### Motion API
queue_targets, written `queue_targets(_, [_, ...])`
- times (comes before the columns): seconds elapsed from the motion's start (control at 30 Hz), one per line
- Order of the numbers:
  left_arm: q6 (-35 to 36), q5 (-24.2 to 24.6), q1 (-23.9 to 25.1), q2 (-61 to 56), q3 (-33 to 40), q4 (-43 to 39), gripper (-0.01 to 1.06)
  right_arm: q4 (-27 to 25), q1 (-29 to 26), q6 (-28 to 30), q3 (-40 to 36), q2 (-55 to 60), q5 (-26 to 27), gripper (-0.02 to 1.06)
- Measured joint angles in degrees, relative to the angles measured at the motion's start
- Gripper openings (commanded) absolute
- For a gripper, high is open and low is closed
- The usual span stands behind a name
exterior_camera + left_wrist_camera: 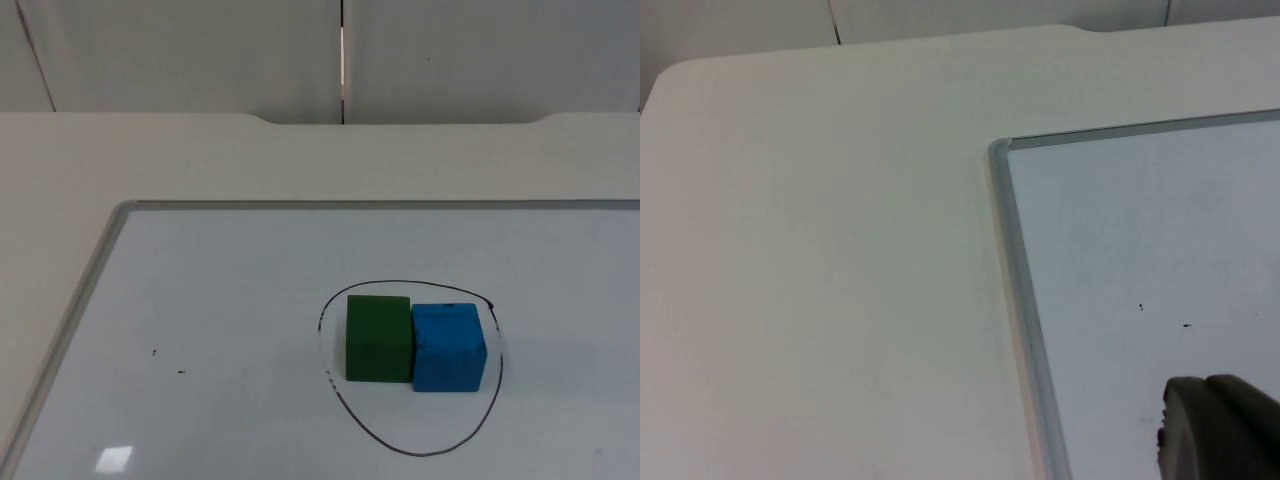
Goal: Push the two cubes into the marked area.
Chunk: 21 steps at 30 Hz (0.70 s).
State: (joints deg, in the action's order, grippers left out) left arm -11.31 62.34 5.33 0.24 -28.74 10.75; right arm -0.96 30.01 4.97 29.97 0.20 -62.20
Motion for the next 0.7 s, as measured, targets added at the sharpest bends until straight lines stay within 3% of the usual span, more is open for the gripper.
queue_targets(0.1, [0.00,0.00,0.00,0.00,0.00,0.00,0.02,0.00,0.00,0.00,0.00,0.00,0.00,0.04])
queue_targets(0.2, [0.00,0.00,0.00,0.00,0.00,0.00,0.18,0.00,0.00,0.00,0.00,0.00,0.00,0.23])
queue_targets(0.23, [0.00,0.00,0.00,0.00,0.00,0.00,0.18,0.00,0.00,0.00,0.00,0.00,0.00,0.23])
queue_targets(0.3, [0.00,0.00,0.00,0.00,0.00,0.00,0.35,0.00,0.00,0.00,0.00,0.00,0.00,0.48])
queue_targets(0.43, [0.00,0.00,0.00,0.00,0.00,0.00,0.70,0.00,0.00,0.00,0.00,0.00,0.00,0.84])
queue_targets(0.47, [0.00,0.00,0.00,0.00,0.00,0.00,0.70,0.00,0.00,0.00,0.00,0.00,0.00,0.84])
queue_targets(0.57, [0.00,0.00,0.00,0.00,0.00,0.00,0.85,0.00,0.00,0.00,0.00,0.00,0.00,0.99])
queue_targets(0.7, [0.00,0.00,0.00,0.00,0.00,0.21,0.89,-0.12,0.00,0.00,0.00,0.00,0.00,1.02])
